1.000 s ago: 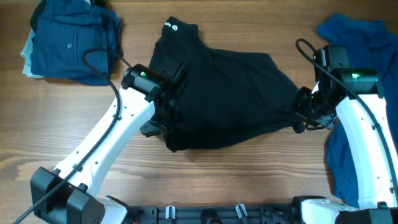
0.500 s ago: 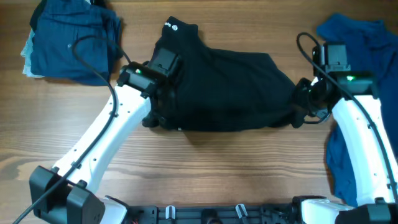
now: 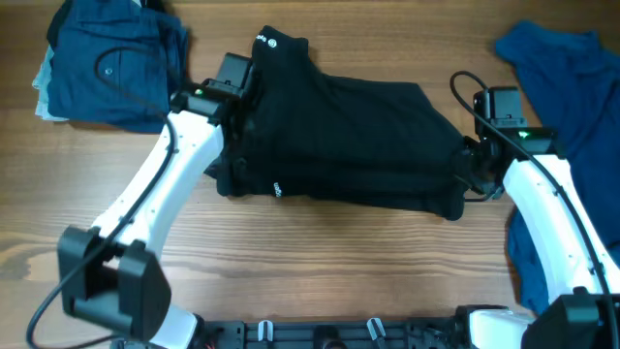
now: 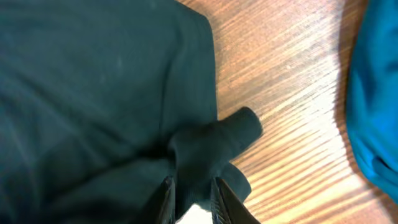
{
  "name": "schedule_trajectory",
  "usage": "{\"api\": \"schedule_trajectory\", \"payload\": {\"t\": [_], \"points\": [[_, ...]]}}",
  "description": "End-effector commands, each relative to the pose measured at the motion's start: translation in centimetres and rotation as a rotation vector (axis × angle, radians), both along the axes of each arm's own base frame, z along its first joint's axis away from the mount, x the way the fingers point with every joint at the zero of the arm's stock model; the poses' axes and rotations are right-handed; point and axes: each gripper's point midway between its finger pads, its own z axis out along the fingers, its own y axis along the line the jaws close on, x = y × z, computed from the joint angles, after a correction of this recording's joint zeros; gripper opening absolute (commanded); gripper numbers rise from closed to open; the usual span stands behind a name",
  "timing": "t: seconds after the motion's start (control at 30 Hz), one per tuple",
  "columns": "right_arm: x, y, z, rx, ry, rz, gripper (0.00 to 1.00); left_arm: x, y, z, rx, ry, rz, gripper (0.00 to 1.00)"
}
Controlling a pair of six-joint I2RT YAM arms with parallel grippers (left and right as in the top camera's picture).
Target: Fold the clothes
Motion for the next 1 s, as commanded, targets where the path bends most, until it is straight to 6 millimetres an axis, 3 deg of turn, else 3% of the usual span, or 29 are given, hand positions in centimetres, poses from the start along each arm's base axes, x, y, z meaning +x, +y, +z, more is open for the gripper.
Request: {"api": "schedule_trajectory", "payload": {"t": [0.0,0.2,0.23,0.3,0.37,0.47,0.6,0.67,0.73,0.8,0.97], "points": [[0.2,-0.7,-0.9,-0.028,0.016,-0.024,0.20,0.4,0.5,-1.7,0.037,0.029,-0.002,0.04],[2.2,-0.6,-1.9,-0.027,-0.022,-0.022,0.15,2.9,-0.3,-1.4,0.003,-0.070,-0.001,0.06],[2.7,-0.6,-1.9,-0.028,-0.035,-0.021,0.16,3.5,-0.5,-1.3,-0.005,-0.093,-0.001,0.22],[2.8,-0.6,-2.0,-0.027,-0.038,-0.021,0.30,4.2,-0.8,-1.1,-0.012,-0.123,-0.014,0.59],[2.8,-0.5,-2.0,-0.027,-0.036,0.000,0.39,4.8,-1.0,-0.9,-0.008,-0.143,-0.054,0.75],[2.9,0.1,-1.9,-0.003,-0.036,0.054,0.44,5.3,-0.8,-0.2,-0.001,-0.162,-0.089,0.95],[2.9,1.6,-1.6,0.068,-0.040,0.133,0.51,3.8,-0.7,2.2,-0.035,-0.152,-0.079,1.00],[2.8,2.2,-1.6,0.097,-0.035,0.151,0.57,1.3,-1.5,2.9,-0.119,-0.085,-0.065,1.00],[2.7,2.8,-1.6,0.134,-0.033,0.159,0.58,-1.6,-2.3,2.3,-0.196,0.038,-0.017,1.00],[2.7,3.5,-1.5,0.171,-0.039,0.169,0.58,-2.9,-3.5,1.0,-0.263,0.111,-0.005,1.00],[2.4,3.6,-1.6,0.170,-0.025,0.208,0.58,-3.5,-4.9,-2.1,-0.353,0.135,0.005,0.95]]}}
